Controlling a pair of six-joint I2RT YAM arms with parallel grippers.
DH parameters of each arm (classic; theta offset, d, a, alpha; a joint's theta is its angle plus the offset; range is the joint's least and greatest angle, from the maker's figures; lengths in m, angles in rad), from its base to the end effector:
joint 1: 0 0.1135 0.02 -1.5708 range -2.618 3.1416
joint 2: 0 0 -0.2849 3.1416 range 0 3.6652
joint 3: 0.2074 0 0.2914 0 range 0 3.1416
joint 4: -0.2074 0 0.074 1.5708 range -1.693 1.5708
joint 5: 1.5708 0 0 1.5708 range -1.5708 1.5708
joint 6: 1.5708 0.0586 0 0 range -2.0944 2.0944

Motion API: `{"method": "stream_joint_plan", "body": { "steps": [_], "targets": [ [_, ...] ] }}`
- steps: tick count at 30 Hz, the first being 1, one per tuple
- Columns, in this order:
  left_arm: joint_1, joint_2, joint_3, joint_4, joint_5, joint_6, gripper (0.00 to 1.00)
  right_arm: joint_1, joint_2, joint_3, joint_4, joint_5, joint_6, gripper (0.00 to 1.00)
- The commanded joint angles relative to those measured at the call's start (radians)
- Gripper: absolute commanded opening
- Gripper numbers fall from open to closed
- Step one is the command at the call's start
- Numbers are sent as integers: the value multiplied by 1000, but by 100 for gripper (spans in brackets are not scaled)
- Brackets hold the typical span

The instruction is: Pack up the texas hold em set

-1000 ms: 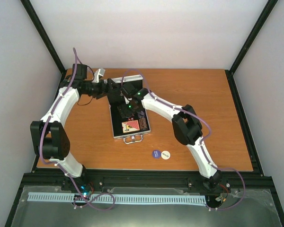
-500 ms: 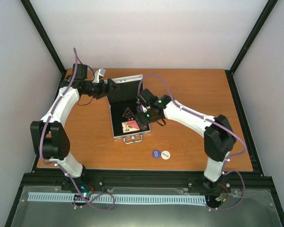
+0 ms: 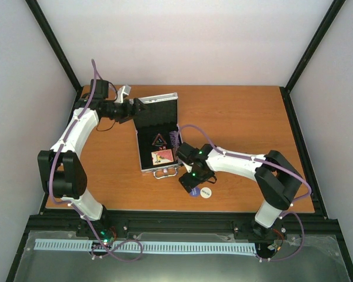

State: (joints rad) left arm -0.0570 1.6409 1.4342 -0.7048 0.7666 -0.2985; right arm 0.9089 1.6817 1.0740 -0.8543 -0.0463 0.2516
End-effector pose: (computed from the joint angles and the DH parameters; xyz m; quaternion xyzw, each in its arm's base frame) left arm 0.3996 -0.0635 0.3061 0.0145 0.8857 -0.4014 0.2329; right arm 0.2033 0.2654 0.1513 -0.3234 0.9444 0.0491 0.0328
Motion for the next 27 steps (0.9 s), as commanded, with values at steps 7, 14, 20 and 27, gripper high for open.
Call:
{"method": "stream_joint_plan", "body": {
  "steps": [7,14,20,27],
  "targets": [
    [-2,-10,39,2,-11,24,100,36,45,-36,73,-76,-23,88],
    [-1,-4,42,1,-10,24,100,48,59,-69,69,-65,11,85],
    [-3,3,40,0,-9,25,100,51,46,-76,17,0,26,81],
    [-3,11,46,2,-10,26,100,76,46,-83,-3,28,52,79]
  ]
}}
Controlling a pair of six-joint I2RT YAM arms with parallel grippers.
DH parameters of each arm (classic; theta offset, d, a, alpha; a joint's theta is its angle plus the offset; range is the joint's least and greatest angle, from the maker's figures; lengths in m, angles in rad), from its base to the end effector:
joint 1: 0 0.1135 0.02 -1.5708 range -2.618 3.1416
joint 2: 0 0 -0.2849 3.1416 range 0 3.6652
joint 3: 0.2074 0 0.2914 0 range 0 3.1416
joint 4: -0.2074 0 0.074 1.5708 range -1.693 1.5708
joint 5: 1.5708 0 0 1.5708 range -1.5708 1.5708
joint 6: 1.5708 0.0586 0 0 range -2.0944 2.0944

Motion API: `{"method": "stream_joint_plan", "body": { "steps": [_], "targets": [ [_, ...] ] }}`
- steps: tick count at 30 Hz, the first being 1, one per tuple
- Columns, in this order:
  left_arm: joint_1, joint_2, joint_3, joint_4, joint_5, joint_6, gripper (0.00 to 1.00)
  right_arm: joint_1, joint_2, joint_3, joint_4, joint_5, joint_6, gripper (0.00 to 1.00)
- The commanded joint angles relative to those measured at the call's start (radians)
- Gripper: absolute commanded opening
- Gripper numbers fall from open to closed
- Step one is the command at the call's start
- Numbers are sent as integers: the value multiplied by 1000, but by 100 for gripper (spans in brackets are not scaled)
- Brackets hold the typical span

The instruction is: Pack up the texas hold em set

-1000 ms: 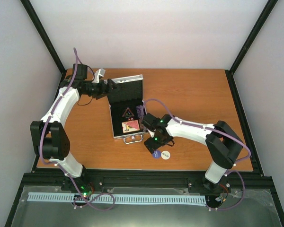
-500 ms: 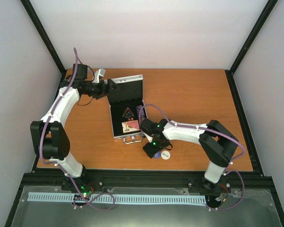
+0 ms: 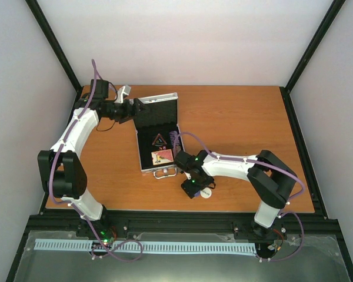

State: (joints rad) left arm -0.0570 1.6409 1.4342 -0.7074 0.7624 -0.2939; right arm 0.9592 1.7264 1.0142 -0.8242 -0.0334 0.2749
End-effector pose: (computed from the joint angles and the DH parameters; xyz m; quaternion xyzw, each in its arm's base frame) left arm 0.3994 -0.0633 0.3057 0.0153 0.8866 -0.3990 0.2333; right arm 0.1843 0.2662 0.1215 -0.3357 0.9417 0.0236 0.0044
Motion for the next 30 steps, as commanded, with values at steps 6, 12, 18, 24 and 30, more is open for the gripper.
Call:
{"method": "stream_joint_plan", "body": {
  "steps": [6,12,18,24,30],
  "targets": [
    [-3,18,47,4,-4,23,100,58,36,14,-35,20,36,79],
    [-2,23,54,2,-2,22,100,83,75,66,-41,22,31,77],
    [-3,19,51,0,-6,27,100,85,80,42,-47,46,59,68],
    [-3,16,45,-1,-9,31,100,86,76,3,-49,72,65,56],
    [-2,16,49,-2,-12,30,100,85,77,24,-60,88,60,35]
  ]
}}
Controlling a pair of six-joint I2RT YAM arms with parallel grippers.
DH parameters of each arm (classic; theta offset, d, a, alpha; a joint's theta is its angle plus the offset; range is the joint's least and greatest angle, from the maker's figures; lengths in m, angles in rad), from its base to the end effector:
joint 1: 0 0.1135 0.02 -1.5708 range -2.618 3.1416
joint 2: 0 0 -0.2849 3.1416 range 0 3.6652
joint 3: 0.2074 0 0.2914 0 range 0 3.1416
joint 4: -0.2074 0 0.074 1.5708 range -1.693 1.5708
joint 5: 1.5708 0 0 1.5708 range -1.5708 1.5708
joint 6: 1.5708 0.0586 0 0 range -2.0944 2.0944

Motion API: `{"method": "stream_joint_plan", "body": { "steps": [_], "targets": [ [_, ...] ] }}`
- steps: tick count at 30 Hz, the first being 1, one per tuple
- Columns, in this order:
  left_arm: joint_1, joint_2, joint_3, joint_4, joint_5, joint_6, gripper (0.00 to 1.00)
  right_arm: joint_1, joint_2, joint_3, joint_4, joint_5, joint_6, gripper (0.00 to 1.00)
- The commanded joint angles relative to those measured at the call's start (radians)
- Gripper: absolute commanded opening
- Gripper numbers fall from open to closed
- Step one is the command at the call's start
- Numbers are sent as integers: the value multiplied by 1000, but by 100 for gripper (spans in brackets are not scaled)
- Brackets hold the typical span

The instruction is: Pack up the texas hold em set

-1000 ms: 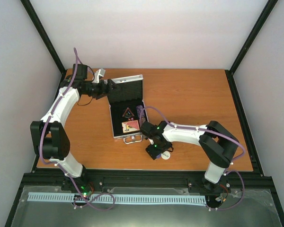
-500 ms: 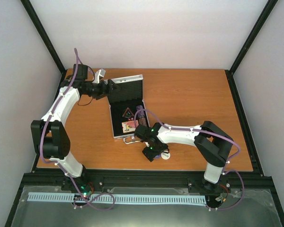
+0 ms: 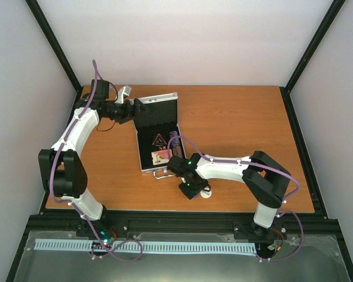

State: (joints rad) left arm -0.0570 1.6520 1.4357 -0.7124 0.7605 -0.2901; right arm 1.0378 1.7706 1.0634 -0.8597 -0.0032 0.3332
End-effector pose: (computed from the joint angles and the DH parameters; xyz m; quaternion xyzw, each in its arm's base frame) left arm 0.4013 -0.0634 0.3016 0.0139 0.8888 -0.3975 0.2278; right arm 0.1690 0.2867 0.1205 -0.3451 0.9386 0.0025 0.0005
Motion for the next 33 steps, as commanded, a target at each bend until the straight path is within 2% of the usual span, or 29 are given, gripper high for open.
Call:
{"method": "stream_joint_plan", "body": {
  "steps": [1,5,12,16,24,31,33],
  "targets": [
    [-2,5,48,2,-9,27,100,7,29,-13,-33,67,-1,33],
    [-3,6,55,1,-8,28,100,7,4,73,-94,93,-25,30],
    [-2,-1,54,0,-9,29,100,5,5,351,-199,114,-107,32],
    [-2,-5,49,-2,-15,31,100,-8,98,517,-198,112,-155,33],
    [-3,-2,56,-1,-10,29,100,-57,315,748,-129,112,-216,33],
    [-3,0,56,-4,-11,35,100,-117,430,877,-107,98,-229,34],
    [-1,1,54,-7,-12,39,100,-127,450,884,-98,79,-235,37]
  ]
}}
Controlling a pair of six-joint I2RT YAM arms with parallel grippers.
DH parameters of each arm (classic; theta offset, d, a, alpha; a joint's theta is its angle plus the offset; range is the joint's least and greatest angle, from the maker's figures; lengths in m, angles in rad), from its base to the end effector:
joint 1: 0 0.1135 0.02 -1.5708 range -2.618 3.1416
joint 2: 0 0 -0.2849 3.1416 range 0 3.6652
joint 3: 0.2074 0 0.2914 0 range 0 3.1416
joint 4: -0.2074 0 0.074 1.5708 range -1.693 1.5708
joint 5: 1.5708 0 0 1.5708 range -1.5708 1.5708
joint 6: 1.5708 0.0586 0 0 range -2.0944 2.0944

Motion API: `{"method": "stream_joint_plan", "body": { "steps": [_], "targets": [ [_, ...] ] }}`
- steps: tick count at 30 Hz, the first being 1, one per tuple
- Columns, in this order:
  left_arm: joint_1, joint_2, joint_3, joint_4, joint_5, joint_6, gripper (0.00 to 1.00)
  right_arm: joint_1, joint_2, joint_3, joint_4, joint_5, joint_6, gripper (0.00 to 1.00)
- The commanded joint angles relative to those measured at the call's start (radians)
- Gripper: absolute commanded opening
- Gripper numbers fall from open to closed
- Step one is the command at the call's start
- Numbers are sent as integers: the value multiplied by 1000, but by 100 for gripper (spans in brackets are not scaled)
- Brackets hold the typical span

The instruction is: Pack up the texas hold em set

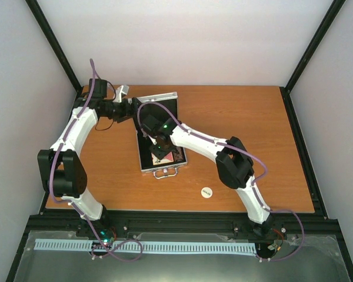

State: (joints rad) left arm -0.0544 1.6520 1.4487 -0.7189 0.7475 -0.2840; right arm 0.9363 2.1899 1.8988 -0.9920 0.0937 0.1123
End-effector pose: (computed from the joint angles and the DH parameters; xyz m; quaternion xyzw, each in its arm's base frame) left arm 0.4024 -0.0618 0.3054 0.0145 0.8900 -0.3911 0.2341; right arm 0.3087 0.4101 0.1943 -0.3897 0.9086 0.0316 0.1472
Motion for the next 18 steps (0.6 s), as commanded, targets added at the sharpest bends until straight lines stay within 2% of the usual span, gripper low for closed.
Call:
{"method": "stream_joint_plan", "body": {
  "steps": [1,11,18],
  "targets": [
    [-5,1,41,-1,0,34,100,-28,41,51,36,-26,-20,40],
    [-4,16,57,1,8,28,100,-33,78,69,17,-40,-19,75],
    [-5,17,62,-1,9,28,100,-34,-42,5,7,-2,33,88]
  ]
}}
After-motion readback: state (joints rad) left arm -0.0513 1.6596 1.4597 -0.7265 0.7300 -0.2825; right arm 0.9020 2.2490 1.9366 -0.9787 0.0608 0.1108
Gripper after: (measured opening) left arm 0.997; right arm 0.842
